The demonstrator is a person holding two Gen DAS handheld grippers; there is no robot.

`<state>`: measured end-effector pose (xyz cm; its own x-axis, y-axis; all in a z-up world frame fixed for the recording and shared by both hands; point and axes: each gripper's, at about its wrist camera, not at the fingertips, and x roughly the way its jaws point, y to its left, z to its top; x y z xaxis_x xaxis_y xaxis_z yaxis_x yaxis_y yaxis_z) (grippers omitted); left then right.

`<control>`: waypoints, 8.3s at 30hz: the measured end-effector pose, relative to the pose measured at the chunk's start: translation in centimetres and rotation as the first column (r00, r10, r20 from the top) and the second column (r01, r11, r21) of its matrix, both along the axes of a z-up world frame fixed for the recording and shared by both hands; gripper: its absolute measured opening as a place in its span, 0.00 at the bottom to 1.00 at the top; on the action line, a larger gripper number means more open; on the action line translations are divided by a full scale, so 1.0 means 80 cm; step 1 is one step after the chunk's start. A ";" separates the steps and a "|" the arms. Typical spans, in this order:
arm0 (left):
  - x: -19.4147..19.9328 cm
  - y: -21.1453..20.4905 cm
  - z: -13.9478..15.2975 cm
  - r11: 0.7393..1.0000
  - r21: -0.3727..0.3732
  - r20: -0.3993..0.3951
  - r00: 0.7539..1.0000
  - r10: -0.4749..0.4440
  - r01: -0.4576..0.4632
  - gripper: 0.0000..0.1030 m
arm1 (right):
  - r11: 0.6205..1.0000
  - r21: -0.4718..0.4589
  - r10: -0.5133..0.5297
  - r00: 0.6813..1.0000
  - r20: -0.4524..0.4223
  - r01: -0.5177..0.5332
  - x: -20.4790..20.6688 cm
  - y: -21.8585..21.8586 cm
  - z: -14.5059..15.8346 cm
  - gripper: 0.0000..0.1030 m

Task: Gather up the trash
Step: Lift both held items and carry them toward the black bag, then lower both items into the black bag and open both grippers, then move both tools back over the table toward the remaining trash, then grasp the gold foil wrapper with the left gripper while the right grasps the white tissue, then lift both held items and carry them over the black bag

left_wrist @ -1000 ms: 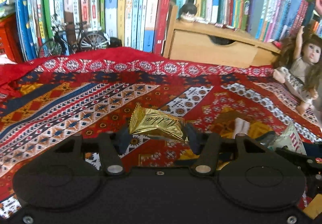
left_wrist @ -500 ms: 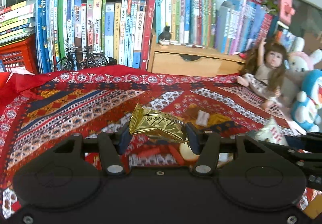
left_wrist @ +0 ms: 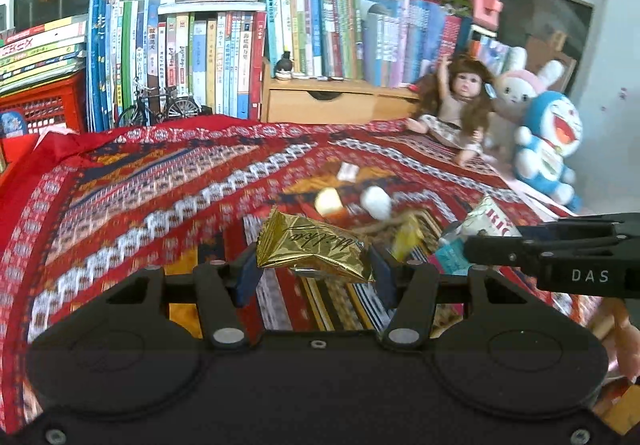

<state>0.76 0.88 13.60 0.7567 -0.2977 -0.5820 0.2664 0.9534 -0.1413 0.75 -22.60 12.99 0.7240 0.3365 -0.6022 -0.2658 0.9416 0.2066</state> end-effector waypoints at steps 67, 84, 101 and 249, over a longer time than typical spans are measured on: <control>-0.277 -0.007 -0.394 0.986 0.154 -0.425 0.897 0.125 -0.065 0.55 | 0.996 0.056 -0.030 0.825 -0.564 0.074 -0.231 0.057 -0.377 0.40; -0.264 -0.004 -0.396 0.983 0.165 -0.444 0.884 0.143 -0.077 0.62 | 0.996 0.057 -0.027 0.837 -0.546 0.070 -0.222 0.060 -0.376 0.52; -0.265 -0.001 -0.395 0.981 0.155 -0.457 0.872 0.176 -0.118 0.76 | 0.993 0.063 -0.046 0.838 -0.543 0.095 -0.224 0.048 -0.372 0.65; -0.211 -0.018 -0.141 0.994 -0.032 -0.094 0.990 0.106 -0.109 0.19 | 0.997 0.081 0.002 0.990 -0.143 0.009 -0.146 0.019 -0.086 0.30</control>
<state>-16.14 -0.53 2.35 0.7290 -0.2399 -0.6411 0.1467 0.9696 -0.1960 -10.95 -21.05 6.15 0.6340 0.3863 -0.6700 -0.2248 0.9210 0.3182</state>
